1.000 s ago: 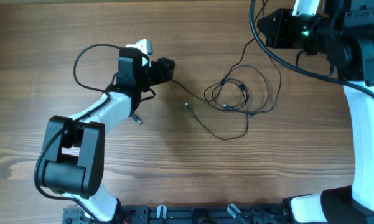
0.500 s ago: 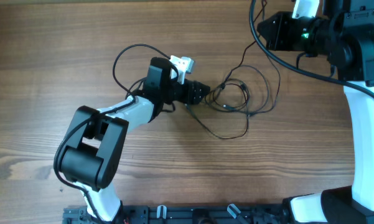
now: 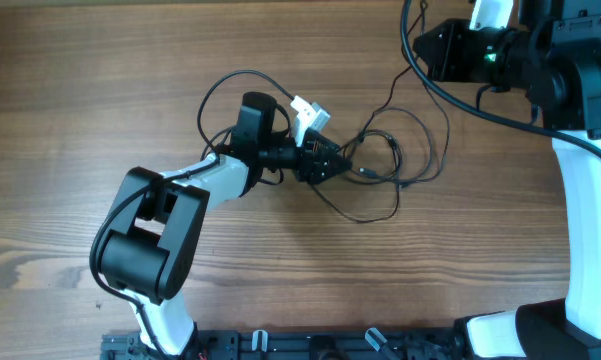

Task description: Untangle cables

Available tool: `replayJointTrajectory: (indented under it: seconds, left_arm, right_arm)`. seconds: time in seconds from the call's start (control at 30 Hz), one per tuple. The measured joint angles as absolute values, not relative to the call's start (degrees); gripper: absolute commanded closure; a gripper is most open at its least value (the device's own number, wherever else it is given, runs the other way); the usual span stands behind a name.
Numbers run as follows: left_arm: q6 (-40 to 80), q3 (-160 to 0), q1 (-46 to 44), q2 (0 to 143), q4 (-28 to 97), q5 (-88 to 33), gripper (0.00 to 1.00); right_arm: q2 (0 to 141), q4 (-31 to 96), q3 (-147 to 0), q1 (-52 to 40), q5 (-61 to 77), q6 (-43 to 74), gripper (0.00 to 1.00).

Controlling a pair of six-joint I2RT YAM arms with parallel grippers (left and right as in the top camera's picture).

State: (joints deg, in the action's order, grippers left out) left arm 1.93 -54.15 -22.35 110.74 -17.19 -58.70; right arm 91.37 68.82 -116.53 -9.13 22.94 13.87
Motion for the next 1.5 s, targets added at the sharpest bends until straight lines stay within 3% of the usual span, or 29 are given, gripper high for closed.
replayJointTrajectory:
  seconds: [0.1, 0.13, 0.17, 0.2, 0.5, 0.73, 0.8, 0.83, 0.87, 0.93, 1.17, 1.5]
  left_arm:
    - [0.9, -54.2, -22.3, 110.8, -16.0, -59.1, 0.45]
    - [0.6, -54.2, -22.3, 110.8, -15.6, -58.4, 0.55]
    - [0.1, -54.2, -22.4, 110.8, -15.0, -56.7, 0.83]
    - [-0.2, -54.2, -22.6, 111.1, -14.6, -54.0, 0.96]
    - [10.2, -54.2, -22.2, 113.0, -12.2, -19.8, 0.96]
    - [14.7, -54.5, -7.3, 109.0, 0.3, -13.3, 0.96]
    - [14.8, -54.4, -3.0, 107.2, 3.2, -12.8, 0.66]
    - [14.5, -54.4, -2.2, 106.5, 3.7, -12.7, 0.39]
    - [14.8, -54.4, -2.0, 105.4, 4.2, -13.2, 0.21]
    - [14.9, -54.4, -2.4, 104.2, 4.3, -14.9, 0.0]
    - [15.4, -54.4, -5.9, 103.9, 6.4, -22.0, 0.0]
    - [15.4, -54.4, -12.7, 98.1, 7.1, -22.7, 0.0]
  right_arm:
    - [91.4, 68.8, -116.5, -9.1, 22.9, 14.3, 0.95]
    - [91.4, 68.8, -116.5, -9.1, 22.9, 14.3, 0.95]
    - [91.4, 68.8, -116.5, -9.1, 22.9, 14.3, 0.95]
    - [91.4, 68.8, -116.5, -9.1, 22.9, 14.3, 0.95]
    - [91.4, 70.8, -116.5, -9.1, 21.8, 14.9, 0.95]
    - [91.3, 81.0, -116.7, -9.2, 1.0, 17.0, 0.96]
    - [91.3, 81.4, -116.7, -9.2, -4.4, 18.0, 0.95]
    - [91.3, 80.9, -116.7, -9.2, -6.1, 18.3, 0.95]
    - [91.3, 79.8, -116.7, -9.2, -7.3, 18.4, 0.96]
    - [91.3, 77.1, -116.7, -9.2, -8.8, 18.6, 0.96]
    - [91.3, 77.1, -121.9, -5.1, -14.6, 19.0, 0.96]
    - [87.6, 87.8, -134.4, 21.5, -22.5, 21.2, 0.96]
